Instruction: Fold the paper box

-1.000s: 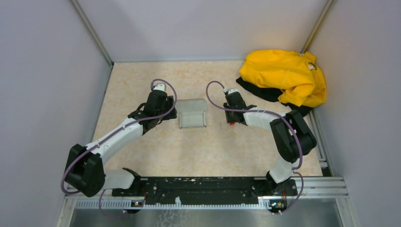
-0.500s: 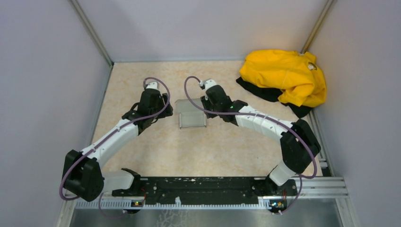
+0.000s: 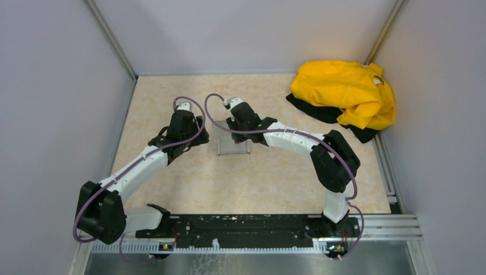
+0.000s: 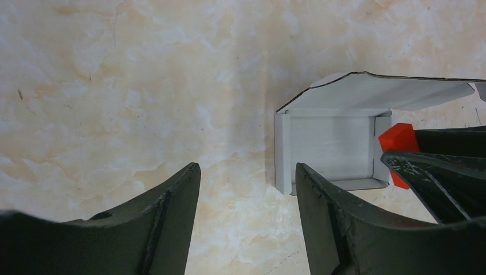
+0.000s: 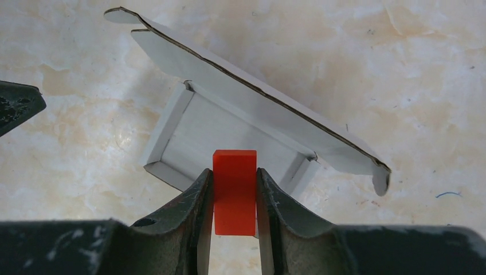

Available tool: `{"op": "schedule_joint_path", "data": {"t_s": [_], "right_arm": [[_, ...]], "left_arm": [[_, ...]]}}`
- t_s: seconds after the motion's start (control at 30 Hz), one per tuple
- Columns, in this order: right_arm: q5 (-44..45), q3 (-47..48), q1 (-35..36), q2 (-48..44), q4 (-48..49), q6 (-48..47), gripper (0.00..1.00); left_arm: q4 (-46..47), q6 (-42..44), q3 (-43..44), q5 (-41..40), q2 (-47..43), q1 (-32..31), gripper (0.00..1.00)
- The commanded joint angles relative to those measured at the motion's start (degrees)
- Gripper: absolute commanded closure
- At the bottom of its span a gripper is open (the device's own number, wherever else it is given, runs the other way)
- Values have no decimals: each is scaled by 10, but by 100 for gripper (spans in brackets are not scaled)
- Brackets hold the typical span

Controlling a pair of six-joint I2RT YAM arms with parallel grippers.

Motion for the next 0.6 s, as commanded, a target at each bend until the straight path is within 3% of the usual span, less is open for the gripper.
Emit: {"op": "schedule_joint_path", "data": {"t_s": [0.0,0.13,0.23,0.37,0.57], "right_arm": [[-1,43,18,18,28,3,78],[9,47,26,38,31,9,73],[24,41,28,51,42,13,62],[27,32,32,51,61,16,56],[43,5,36,-14,45,-1,27]], "left_arm": [[6,-4,-5,2,-5,5,32],[6,-6,-5,3,-3,5,32],[6,-8,-6,2,-2,5,32],[6,-11,-9,2,-3,6,32],[-4,-11,-3,2,-7,7,32]]}}
